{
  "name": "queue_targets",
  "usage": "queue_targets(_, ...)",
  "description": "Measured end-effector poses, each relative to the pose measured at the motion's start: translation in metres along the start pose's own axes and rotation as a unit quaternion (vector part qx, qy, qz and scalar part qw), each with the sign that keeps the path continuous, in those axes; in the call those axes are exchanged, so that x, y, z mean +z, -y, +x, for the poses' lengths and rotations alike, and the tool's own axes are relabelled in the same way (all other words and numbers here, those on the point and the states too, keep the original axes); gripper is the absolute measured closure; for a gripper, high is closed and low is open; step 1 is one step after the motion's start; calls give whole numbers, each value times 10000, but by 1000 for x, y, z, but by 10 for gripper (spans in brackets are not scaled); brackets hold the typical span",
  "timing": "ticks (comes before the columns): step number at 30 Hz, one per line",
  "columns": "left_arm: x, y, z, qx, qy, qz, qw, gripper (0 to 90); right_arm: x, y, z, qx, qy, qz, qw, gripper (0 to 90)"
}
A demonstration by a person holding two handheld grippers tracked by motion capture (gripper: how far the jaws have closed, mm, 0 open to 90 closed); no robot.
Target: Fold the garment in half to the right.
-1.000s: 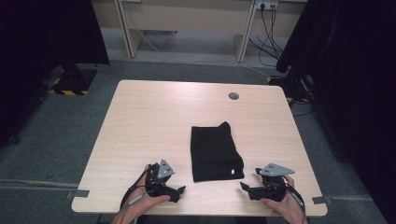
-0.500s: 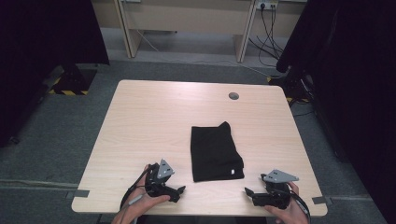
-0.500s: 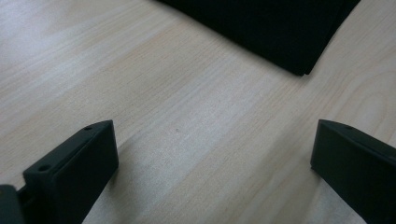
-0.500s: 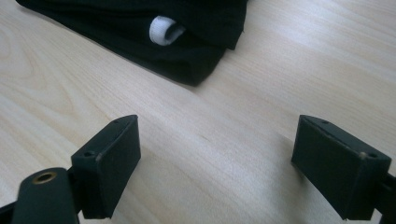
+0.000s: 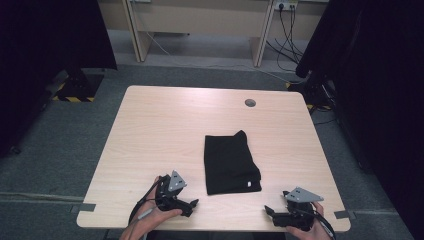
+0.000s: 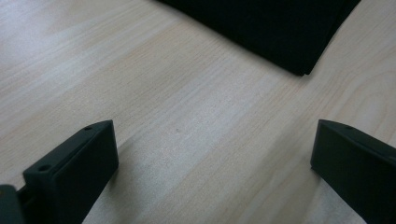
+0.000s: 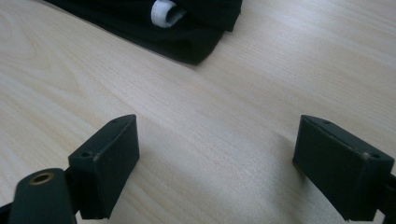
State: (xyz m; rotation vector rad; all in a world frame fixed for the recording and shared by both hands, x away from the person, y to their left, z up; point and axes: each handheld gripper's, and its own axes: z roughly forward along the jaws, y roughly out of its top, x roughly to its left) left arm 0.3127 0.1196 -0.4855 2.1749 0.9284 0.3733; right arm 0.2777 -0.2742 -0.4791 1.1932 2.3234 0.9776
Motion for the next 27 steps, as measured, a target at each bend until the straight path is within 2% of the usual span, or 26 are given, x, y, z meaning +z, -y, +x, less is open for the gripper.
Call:
queue_targets(16,0,0,0,-3,-4,0,10000,0,-4,7,1,19,42,-99,9999,144)
queue_targets(27,0,0,0,-4,-6,1,10000,0,-5,6,0,36,28,-57,10000,143)
